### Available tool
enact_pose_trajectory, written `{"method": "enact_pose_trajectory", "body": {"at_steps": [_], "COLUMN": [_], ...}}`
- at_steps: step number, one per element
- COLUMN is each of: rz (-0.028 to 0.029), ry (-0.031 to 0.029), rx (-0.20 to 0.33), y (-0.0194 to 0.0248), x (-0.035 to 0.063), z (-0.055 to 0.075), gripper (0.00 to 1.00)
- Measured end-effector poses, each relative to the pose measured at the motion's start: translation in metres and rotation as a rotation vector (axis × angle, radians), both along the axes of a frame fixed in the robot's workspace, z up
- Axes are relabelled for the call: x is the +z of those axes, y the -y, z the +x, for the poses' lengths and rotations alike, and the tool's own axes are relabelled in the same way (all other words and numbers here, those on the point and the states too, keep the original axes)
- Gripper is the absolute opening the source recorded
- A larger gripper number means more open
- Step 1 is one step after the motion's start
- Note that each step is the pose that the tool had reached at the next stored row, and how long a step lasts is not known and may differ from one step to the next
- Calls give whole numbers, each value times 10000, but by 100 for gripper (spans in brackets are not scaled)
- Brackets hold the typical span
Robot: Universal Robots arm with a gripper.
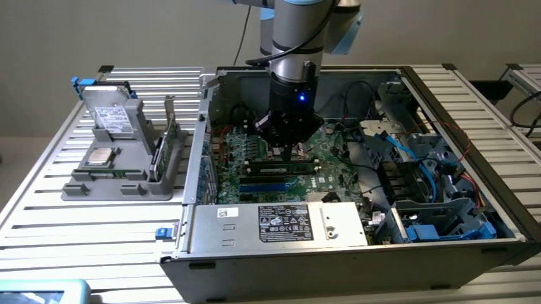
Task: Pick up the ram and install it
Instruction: 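Press down the ram until it locks into place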
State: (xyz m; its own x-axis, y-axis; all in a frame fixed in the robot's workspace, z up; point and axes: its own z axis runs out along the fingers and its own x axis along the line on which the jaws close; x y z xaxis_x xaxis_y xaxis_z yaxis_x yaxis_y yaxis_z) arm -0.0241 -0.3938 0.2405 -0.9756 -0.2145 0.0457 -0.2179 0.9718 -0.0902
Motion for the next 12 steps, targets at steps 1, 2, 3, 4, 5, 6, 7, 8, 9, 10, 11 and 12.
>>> {"method": "enact_pose_trajectory", "body": {"at_steps": [1,2,3,4,5,6,7,8,9,10,11,12], "rz": [-13,-23,-31,-37,-39,-39,-39,-39,-39,-40,-39,-40], "ry": [6,12,16,19,19,19,20,19,19,18,19,18], "rx": [-65,-124,-180,-228,-265,-307,-338,-337,-337,-337,-337,-337], "y": [0,0,0,0,0,0,0,0,0,0,0,0], "x": [0,0,0,0,0,0,0,0,0,0,0,0], "z": [0,0,1,2,4,5,5,5,5,5,5,5], "gripper": [11,11,11,11,11,11,11,11,11,11,11,11]}}
